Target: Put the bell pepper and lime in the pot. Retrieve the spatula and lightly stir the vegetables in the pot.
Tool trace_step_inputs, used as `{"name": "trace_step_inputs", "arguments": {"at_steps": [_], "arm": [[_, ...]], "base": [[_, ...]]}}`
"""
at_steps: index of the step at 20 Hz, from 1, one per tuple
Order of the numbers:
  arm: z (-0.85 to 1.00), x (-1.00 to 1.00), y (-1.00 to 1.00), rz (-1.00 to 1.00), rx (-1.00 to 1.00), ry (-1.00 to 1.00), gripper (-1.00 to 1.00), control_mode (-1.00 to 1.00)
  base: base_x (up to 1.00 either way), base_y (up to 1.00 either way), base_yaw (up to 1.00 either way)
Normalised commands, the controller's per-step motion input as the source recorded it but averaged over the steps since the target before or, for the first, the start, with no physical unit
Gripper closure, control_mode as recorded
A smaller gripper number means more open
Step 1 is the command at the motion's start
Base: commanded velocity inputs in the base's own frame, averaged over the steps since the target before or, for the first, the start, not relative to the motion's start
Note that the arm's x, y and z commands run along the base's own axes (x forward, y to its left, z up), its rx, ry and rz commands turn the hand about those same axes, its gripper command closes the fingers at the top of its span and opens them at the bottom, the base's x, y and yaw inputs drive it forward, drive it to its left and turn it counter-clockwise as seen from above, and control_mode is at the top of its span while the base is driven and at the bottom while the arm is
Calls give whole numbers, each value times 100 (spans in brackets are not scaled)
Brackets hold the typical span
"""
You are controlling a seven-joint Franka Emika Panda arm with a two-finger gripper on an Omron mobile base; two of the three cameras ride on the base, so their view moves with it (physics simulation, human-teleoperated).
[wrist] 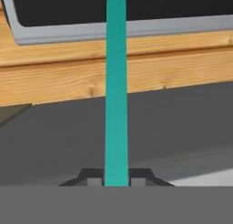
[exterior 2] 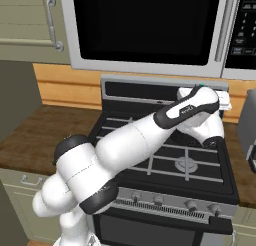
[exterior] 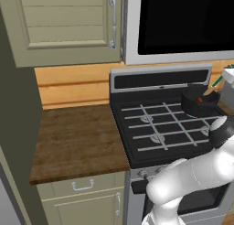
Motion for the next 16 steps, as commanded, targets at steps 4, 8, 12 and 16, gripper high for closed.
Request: {"name": "trace_step_inputs", "arguments": {"at_steps": [4, 8, 12, 16], "arm": [[-40, 30, -6, -4, 0, 1, 100, -100], [-33, 33, -10, -4, 0, 0, 100, -100], [-24, 30, -7, -6, 0, 2, 100, -100], [-24, 17, 0, -9, 0, 3, 100, -100]], "base": [[0, 0, 0], [0, 0, 0], [0, 0, 0], [0, 0, 0]]}}
